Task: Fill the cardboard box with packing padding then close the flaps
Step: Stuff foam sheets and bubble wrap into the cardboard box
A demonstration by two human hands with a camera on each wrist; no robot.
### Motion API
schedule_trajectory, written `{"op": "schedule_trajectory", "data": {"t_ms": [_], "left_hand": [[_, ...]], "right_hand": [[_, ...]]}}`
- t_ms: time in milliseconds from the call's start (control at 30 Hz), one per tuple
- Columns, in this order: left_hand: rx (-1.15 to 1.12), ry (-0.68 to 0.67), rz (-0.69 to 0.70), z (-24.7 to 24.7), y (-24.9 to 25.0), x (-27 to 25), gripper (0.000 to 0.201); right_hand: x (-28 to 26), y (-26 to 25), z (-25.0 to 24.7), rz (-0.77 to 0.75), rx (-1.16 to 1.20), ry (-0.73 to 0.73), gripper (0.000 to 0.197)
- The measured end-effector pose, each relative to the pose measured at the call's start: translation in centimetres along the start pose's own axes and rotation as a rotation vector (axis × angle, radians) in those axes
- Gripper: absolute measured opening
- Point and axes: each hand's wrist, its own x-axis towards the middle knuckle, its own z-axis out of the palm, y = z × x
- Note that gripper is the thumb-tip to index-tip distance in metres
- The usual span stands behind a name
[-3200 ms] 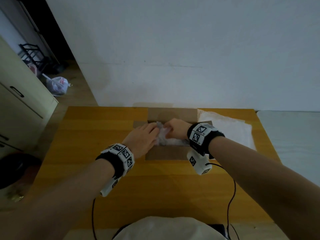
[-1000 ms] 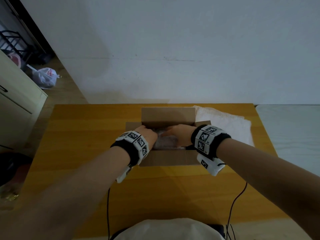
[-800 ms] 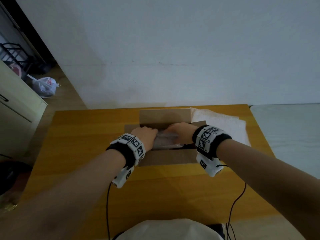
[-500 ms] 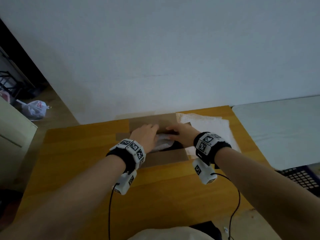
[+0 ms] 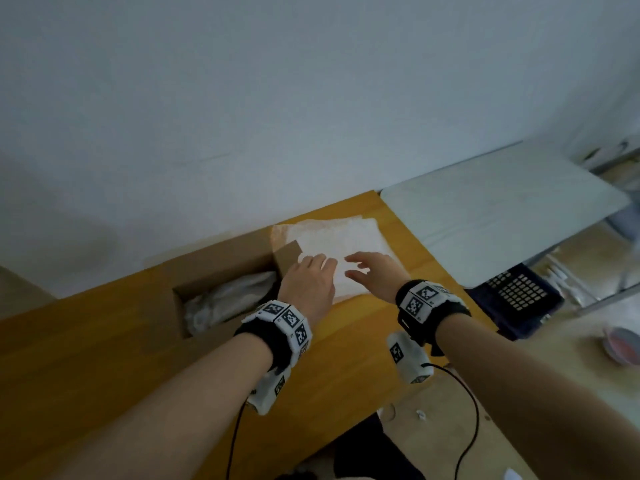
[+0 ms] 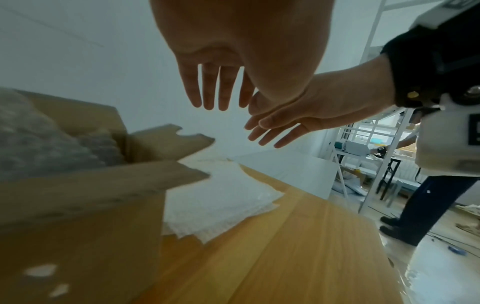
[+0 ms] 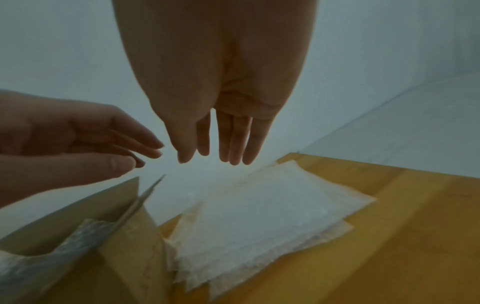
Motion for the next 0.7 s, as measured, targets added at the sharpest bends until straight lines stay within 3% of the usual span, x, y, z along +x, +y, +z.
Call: {"op": "schedule_trajectory", "data": {"t_ms": [300,500,700], "left_hand": [[-0.033,-0.131,-0.004,4.6,4.3,4.5,0.039],[-0.027,-0.242,-0.214,7.8,4.3,8.0,0.042],[-0.013,-0.345,-0.420,10.8,3.8,10.6,0.058]], "right_hand": [[2.5,8.1,0.4,0.078,0.022,-0.035,0.042],[7.1,10.9,1.3,0.002,-0.025,-0.076,0.049],[10.4,13.2,2.4,-0.103,-0.149,-0.138,0.063]]}}
